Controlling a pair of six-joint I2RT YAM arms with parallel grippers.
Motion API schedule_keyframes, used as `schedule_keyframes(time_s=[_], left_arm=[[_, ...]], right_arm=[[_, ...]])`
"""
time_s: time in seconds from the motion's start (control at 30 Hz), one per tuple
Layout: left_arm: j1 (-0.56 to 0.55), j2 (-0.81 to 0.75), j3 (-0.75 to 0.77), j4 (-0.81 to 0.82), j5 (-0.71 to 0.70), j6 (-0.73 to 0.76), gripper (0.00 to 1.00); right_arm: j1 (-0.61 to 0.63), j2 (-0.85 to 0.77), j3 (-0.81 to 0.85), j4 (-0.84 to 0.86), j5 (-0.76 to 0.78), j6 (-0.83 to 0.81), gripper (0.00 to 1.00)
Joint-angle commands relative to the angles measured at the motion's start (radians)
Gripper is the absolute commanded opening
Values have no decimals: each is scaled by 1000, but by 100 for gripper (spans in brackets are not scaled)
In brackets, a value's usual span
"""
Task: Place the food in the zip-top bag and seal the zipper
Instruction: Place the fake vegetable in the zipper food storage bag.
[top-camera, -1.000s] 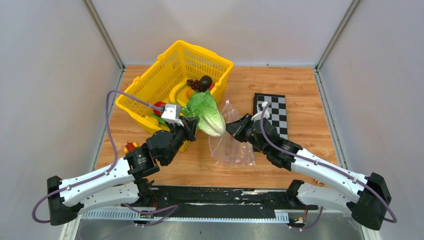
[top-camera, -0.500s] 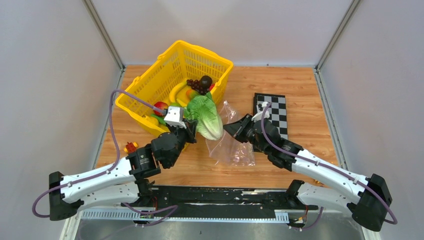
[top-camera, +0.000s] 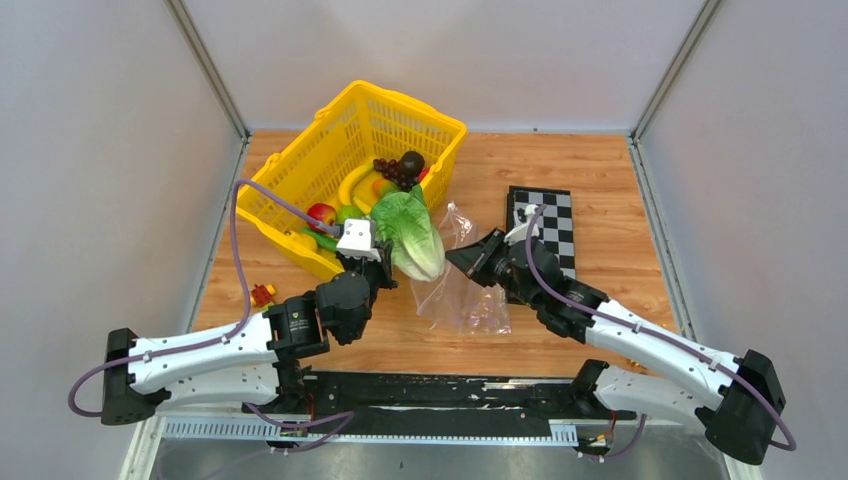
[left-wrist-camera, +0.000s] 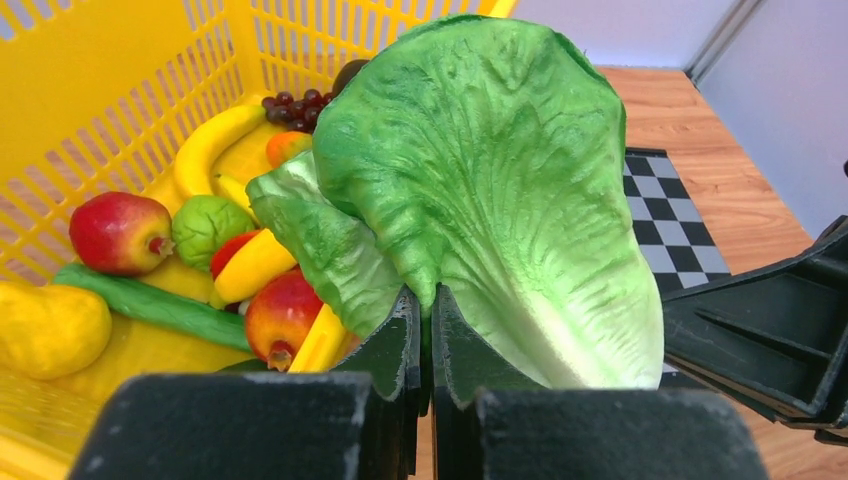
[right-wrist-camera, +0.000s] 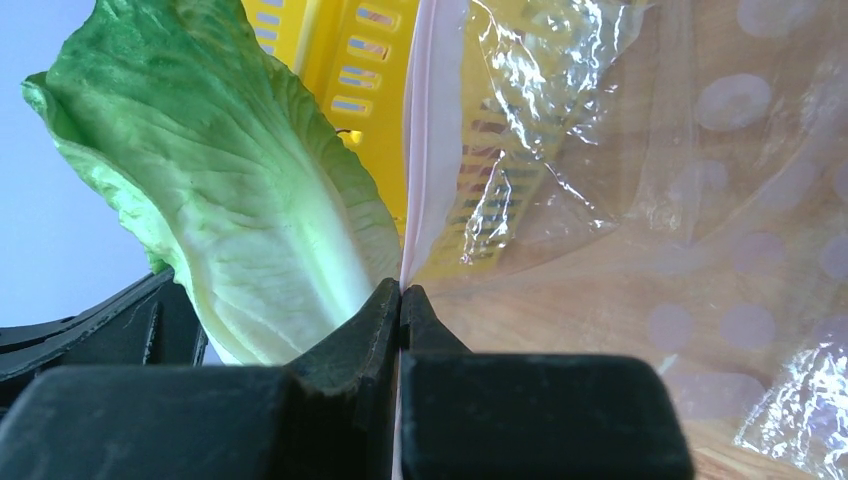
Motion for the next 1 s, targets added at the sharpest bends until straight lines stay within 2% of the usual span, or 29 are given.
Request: schedule_keyframes(time_s=[0.0,0.23,0.3,0.53,0.73,0.97], left_arm=[[-15,10,-6,40,-105,43,0],[-35,53,4,56,-127,49,0],[-41,67,9,66,-130,51,0],[-73,112,8,160,-73,14,0],[-90,102,-19,231,-4,-116,0],[-116,142,-72,246,38,-178,0]], right_arm=[[-2,-34,48,-45,17,13,0],[-2,-6,176,-273,83,-105,0],[0,-1,187,-284,77,-117,0],[0,-3,152,-214,48,-97,0],[-1,-38,58,-93,52,-10,0],[-2,-53,26,-49,70,22,0]])
